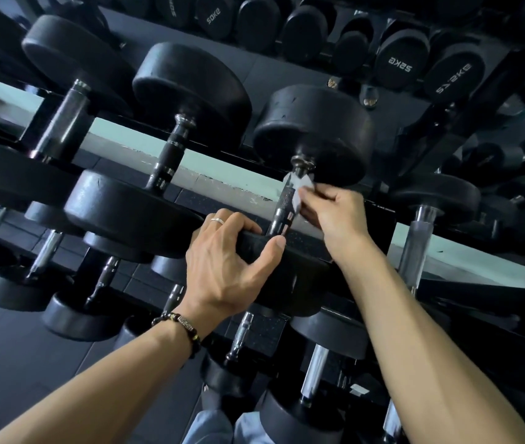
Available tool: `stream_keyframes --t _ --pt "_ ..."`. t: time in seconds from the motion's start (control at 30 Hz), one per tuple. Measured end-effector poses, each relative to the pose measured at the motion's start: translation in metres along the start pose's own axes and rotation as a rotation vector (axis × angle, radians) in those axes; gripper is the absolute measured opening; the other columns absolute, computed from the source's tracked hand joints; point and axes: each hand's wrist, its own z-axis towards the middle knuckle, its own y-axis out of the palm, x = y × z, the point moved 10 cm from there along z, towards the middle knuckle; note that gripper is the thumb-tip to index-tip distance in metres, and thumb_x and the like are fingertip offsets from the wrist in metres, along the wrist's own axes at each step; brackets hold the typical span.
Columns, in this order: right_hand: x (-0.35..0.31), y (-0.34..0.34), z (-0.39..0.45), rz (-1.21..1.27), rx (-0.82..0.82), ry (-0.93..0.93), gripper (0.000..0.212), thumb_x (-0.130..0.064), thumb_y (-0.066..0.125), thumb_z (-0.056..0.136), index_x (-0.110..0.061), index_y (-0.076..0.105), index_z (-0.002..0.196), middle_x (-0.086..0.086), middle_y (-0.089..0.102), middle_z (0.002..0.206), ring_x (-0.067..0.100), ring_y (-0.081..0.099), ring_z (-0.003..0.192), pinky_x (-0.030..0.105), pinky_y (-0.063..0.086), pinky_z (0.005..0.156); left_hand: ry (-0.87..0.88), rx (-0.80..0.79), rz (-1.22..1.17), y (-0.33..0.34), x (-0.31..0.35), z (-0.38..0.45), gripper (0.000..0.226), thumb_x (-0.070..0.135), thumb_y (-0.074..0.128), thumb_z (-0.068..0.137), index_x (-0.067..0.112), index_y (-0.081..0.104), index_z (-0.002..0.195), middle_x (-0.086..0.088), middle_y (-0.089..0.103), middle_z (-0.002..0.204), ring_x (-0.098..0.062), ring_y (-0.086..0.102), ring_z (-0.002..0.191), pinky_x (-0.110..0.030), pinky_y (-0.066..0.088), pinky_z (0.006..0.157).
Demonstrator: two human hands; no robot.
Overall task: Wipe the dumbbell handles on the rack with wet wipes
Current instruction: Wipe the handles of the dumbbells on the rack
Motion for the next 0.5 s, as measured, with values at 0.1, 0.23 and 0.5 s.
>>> stream_keyframes --t 0.1,0.23,0.5 --pt "0.005 0.003 0.009 0.080 0.021 0.023 0.013 -0.010 0.071 0.092 -0.021 0.077 0.087 0.003 0.078 0.091 0.019 0.074 0.092 0.037 0.058 0.092 -0.001 -0.004 0.008 0.000 0.002 0.000 0.048 0.069 0.046 0.076 0.025 0.061 0.084 0.013 0.054 0.087 -0.010 0.052 0.087 -0.037 0.046 0.081" --pt "0.021 0.006 -0.007 -0.140 -0.107 0.036 0.019 -0.018 0.066 0.097 -0.021 0.080 0.084 0.000 0.078 0.088 0.019 0.075 0.090 0.042 0.057 0.095 -0.003 0.000 0.002 0.000 0.001 0.000 0.047 0.069 0.046 0.076 0.025 0.060 0.084 0.013 0.054 0.086 -0.010 0.052 0.087 -0.038 0.047 0.081" --pt "0.012 0.008 0.004 -0.034 -0.074 0.102 0.027 -0.016 0.060 0.100 -0.016 0.078 0.080 0.006 0.078 0.092 0.026 0.074 0.095 0.044 0.057 0.094 -0.003 -0.007 0.012 0.000 0.002 0.001 0.049 0.070 0.045 0.077 0.024 0.061 0.084 0.013 0.054 0.087 -0.010 0.051 0.087 -0.038 0.046 0.082"
